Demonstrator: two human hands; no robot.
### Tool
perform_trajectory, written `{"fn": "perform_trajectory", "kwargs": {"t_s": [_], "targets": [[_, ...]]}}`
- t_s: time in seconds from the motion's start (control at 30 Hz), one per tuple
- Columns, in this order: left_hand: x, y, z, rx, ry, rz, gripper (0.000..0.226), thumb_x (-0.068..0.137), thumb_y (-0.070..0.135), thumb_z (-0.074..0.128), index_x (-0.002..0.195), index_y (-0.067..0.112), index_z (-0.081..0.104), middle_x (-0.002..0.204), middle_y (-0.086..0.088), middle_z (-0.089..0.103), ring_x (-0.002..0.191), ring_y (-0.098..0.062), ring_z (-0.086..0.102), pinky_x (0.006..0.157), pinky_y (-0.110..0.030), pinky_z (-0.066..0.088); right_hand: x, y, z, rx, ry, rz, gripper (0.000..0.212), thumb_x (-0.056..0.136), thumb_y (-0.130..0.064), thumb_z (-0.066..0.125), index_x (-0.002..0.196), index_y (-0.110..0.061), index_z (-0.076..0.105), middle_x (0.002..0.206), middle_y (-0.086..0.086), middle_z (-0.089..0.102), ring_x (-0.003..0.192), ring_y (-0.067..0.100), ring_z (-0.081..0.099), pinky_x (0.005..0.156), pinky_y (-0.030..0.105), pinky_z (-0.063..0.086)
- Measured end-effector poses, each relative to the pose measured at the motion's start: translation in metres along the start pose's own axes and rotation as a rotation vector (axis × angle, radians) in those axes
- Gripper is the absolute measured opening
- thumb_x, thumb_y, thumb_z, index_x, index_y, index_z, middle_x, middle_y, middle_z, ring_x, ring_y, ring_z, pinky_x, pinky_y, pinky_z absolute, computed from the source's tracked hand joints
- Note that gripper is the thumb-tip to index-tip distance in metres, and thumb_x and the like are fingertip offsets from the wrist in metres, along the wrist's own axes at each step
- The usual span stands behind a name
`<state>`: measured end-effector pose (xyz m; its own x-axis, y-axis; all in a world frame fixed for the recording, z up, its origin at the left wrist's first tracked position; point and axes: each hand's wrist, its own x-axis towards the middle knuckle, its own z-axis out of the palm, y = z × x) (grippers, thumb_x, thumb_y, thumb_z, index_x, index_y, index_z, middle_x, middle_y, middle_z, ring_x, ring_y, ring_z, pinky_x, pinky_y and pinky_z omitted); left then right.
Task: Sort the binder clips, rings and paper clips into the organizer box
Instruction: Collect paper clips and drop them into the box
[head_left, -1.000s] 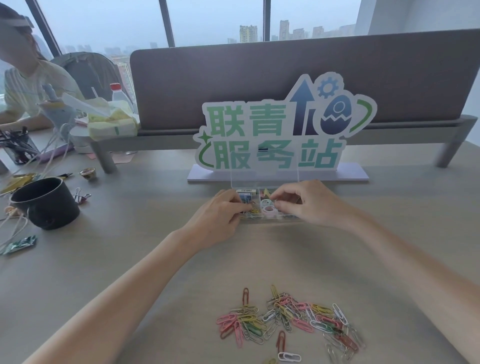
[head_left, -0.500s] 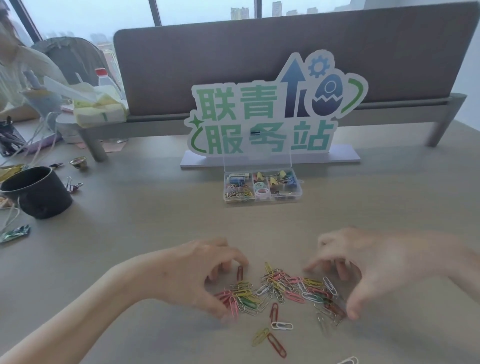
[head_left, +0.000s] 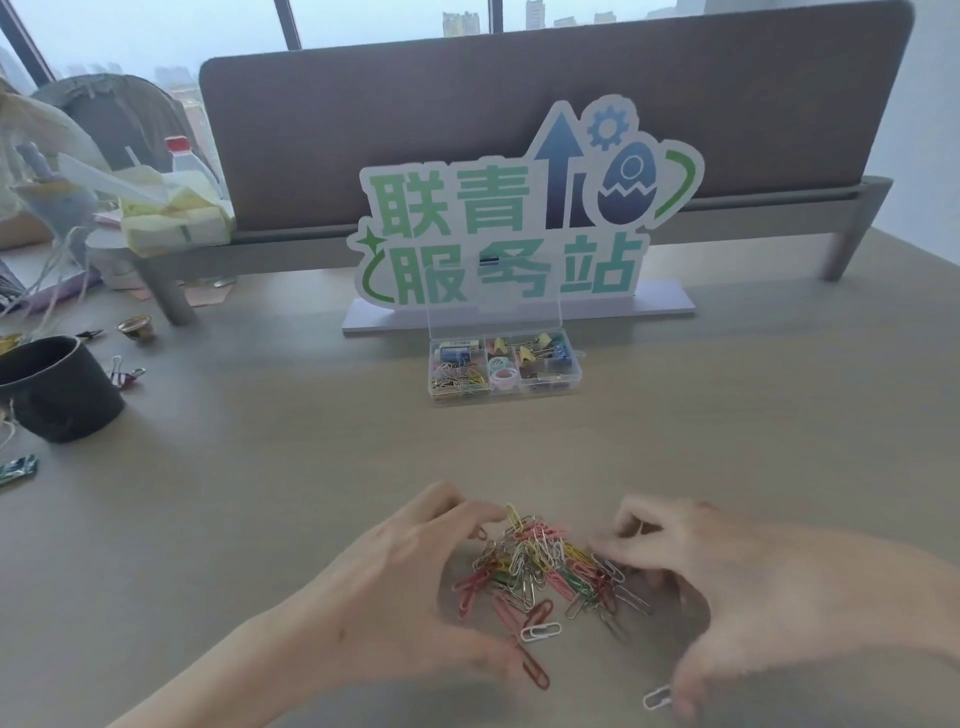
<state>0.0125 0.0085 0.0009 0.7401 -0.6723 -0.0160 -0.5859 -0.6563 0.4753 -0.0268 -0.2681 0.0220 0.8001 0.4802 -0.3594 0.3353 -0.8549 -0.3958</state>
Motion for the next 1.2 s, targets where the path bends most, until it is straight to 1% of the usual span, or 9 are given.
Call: {"fn": "perform_trajectory", "kwargs": {"t_s": [0.07, 0.13, 0.23, 0.33, 0.43, 0.63, 0.8, 1.03, 1.2], "targets": [[-0.006, 0.006, 0.003, 0.130, -0.077, -0.036, 0.111, 0.047, 0.088, 0.063, 0.139, 0.054, 0.011, 0.116, 0.029, 0.027, 0.107, 0.011, 0.038, 0.094, -0.019, 0.041, 0.000, 0.000, 0.008, -0.057, 0.017, 0.023, 0.104, 0.052, -0.070, 0.078, 0.140, -0.056, 0.026, 0.111, -0.028, 0.028, 0.087, -0.014, 0.041, 0.068, 0.016, 0.037], [-0.006, 0.011, 0.008, 0.182, -0.070, -0.041, 0.116, 0.048, 0.091, 0.059, 0.143, 0.051, 0.006, 0.118, 0.025, 0.025, 0.112, 0.008, 0.033, 0.095, -0.019, 0.039, 0.004, -0.001, 0.016, -0.009, 0.124, 0.034, 0.084, 0.059, -0.072, 0.072, 0.133, -0.046, 0.042, 0.107, -0.026, 0.033, 0.088, -0.008, 0.045, 0.073, 0.021, 0.044], [0.000, 0.014, 0.013, 0.173, -0.001, -0.045, 0.103, 0.055, 0.089, 0.057, 0.141, 0.046, 0.020, 0.113, 0.022, 0.031, 0.107, 0.005, 0.036, 0.090, -0.017, 0.039, 0.015, -0.003, 0.022, 0.077, 0.253, 0.018, 0.048, 0.074, -0.059, 0.069, 0.116, -0.039, 0.057, 0.096, -0.018, 0.044, 0.084, -0.002, 0.053, 0.076, 0.023, 0.048], [0.013, 0.010, 0.013, 0.158, 0.037, -0.041, 0.088, 0.060, 0.084, 0.058, 0.133, 0.040, 0.037, 0.108, 0.017, 0.038, 0.101, -0.001, 0.043, 0.089, -0.023, 0.043, 0.030, -0.006, 0.020, 0.063, 0.307, 0.019, 0.032, 0.083, -0.044, 0.069, 0.111, -0.032, 0.064, 0.090, -0.015, 0.049, 0.078, -0.004, 0.054, 0.074, 0.018, 0.045], [0.024, 0.000, 0.009, 0.156, 0.051, -0.059, 0.091, 0.059, 0.084, 0.059, 0.134, 0.035, 0.040, 0.108, 0.014, 0.040, 0.103, -0.005, 0.046, 0.093, -0.029, 0.045, 0.038, -0.006, 0.017, 0.088, 0.353, 0.030, 0.033, 0.078, -0.043, 0.074, 0.109, -0.033, 0.067, 0.089, -0.014, 0.053, 0.076, -0.004, 0.055, 0.076, 0.026, 0.050], [0.032, -0.008, 0.002, 0.180, -0.002, -0.022, 0.085, 0.064, 0.082, 0.056, 0.135, 0.039, 0.038, 0.111, 0.014, 0.036, 0.111, -0.004, 0.036, 0.097, -0.027, 0.041, 0.034, -0.006, 0.006, 0.053, 0.278, 0.099, 0.064, 0.050, -0.077, 0.071, 0.090, -0.029, 0.057, 0.093, -0.016, 0.043, 0.079, -0.002, 0.047, 0.067, 0.025, 0.044], [0.035, -0.006, 0.005, 0.086, 0.022, 0.051, 0.050, 0.075, 0.061, 0.067, 0.119, 0.038, 0.058, 0.103, 0.014, 0.049, 0.094, -0.001, 0.048, 0.085, -0.020, 0.042, 0.040, -0.022, 0.015, 0.060, 0.286, 0.055, 0.075, 0.051, -0.077, 0.072, 0.115, -0.041, 0.054, 0.101, -0.018, 0.038, 0.091, 0.000, 0.046, 0.079, 0.023, 0.046], [0.031, -0.001, 0.009, 0.061, 0.061, 0.112, 0.017, 0.084, 0.042, 0.066, 0.099, 0.033, 0.064, 0.091, 0.011, 0.059, 0.081, -0.006, 0.056, 0.072, -0.024, 0.045, 0.046, -0.024, 0.021, -0.030, 0.392, -0.004, 0.030, 0.089, -0.052, 0.058, 0.111, -0.032, 0.059, 0.099, -0.014, 0.046, 0.090, 0.010, 0.054, 0.081, 0.031, 0.047], [0.029, 0.001, 0.013, 0.018, 0.090, 0.117, 0.011, 0.085, 0.035, 0.067, 0.095, 0.030, 0.067, 0.087, 0.008, 0.062, 0.077, -0.006, 0.057, 0.072, -0.027, 0.048, 0.045, -0.025, 0.019, -0.082, 0.423, -0.042, 0.016, 0.096, -0.037, 0.053, 0.108, -0.030, 0.060, 0.099, -0.012, 0.052, 0.088, 0.011, 0.055, 0.075, 0.027, 0.044]]}}
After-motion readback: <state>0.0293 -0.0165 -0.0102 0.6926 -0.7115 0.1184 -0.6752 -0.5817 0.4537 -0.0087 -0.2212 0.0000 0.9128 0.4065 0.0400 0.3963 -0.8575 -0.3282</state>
